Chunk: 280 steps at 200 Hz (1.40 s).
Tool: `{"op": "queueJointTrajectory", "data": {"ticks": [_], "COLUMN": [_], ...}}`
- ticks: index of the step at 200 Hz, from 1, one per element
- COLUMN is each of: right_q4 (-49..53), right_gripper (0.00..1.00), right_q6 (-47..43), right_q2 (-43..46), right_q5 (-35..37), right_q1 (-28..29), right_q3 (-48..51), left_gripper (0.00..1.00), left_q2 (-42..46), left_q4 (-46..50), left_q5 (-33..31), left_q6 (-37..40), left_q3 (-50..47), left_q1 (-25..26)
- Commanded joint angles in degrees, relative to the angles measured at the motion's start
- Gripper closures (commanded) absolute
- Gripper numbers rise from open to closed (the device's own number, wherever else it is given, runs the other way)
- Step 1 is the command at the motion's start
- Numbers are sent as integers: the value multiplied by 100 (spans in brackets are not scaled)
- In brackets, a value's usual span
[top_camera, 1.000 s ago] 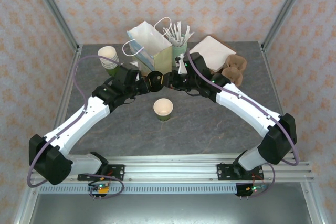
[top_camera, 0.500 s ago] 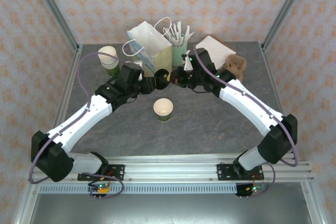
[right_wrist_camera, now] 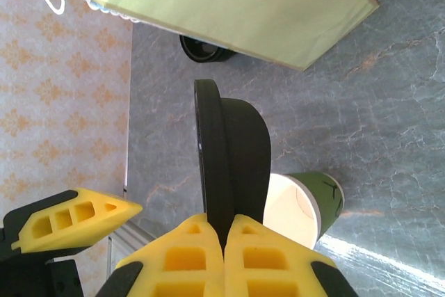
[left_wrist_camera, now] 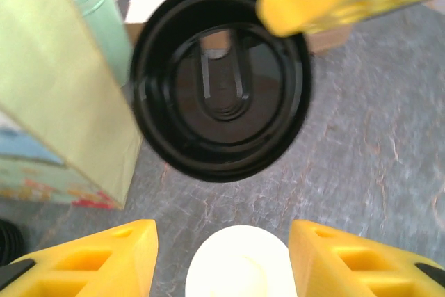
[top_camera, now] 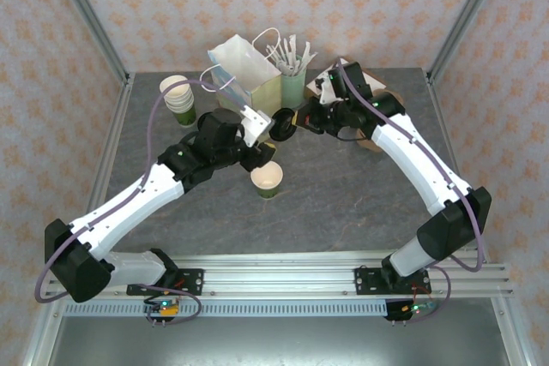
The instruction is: Pack the takeout coffee
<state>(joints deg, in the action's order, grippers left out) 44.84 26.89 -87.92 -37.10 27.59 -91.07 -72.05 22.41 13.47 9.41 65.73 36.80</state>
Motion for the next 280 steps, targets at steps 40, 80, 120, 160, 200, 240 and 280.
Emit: {"op": "queueJointTrajectory", "data": {"ticks": [40, 80, 120, 160, 200, 240, 280], "right_q4": [241, 187, 141, 243, 242, -49, -2136], "right_gripper": [96, 96, 96, 96, 83, 36, 21], "right_q6": [-59, -34, -10, -101, -110, 8, 1046], "right_q2": [-101, -106, -105, -114, -108, 358, 1389], "right_q5": [-653, -704, -728, -521, -324, -219, -792], "right_q1": [9, 9, 14, 9, 2, -359, -801], "right_q3": [-186, -145, -127, -122, -156, 114, 1508], "left_gripper": [46, 52, 69, 85, 98, 100, 100], "left_q2": [-422, -635, -934, -975, -927, -624, -123], "left_q4": [42, -7, 215, 259, 332, -290, -1964], "left_q5": [675, 764, 746, 943, 1157, 1365, 2173], "left_q6": [2476, 2964, 3040, 2938, 2774, 2272, 816], "left_q3": [497, 599, 848, 889, 873, 478, -197], "left_q1": [81, 91, 92, 98, 90, -55, -500]}}
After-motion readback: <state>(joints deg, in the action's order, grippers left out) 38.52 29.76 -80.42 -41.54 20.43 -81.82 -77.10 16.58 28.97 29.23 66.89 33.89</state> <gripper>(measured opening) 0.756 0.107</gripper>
